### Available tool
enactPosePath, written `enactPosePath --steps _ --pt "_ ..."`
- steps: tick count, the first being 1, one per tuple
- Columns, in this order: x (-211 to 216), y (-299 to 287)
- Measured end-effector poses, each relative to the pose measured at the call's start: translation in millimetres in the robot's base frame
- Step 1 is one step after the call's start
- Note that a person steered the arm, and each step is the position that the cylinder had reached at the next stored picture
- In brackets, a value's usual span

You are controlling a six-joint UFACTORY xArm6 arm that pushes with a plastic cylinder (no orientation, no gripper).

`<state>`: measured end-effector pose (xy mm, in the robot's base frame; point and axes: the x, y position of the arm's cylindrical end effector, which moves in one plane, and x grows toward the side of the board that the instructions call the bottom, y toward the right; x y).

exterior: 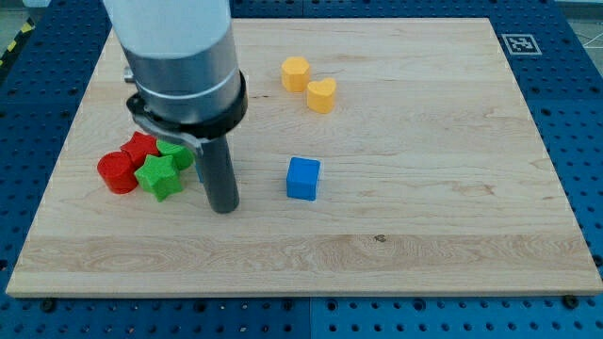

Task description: Push the blue triangle up a bit

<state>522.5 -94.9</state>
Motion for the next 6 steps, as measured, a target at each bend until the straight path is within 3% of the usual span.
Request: enactPosePath --steps 6 --pt "-84 4"
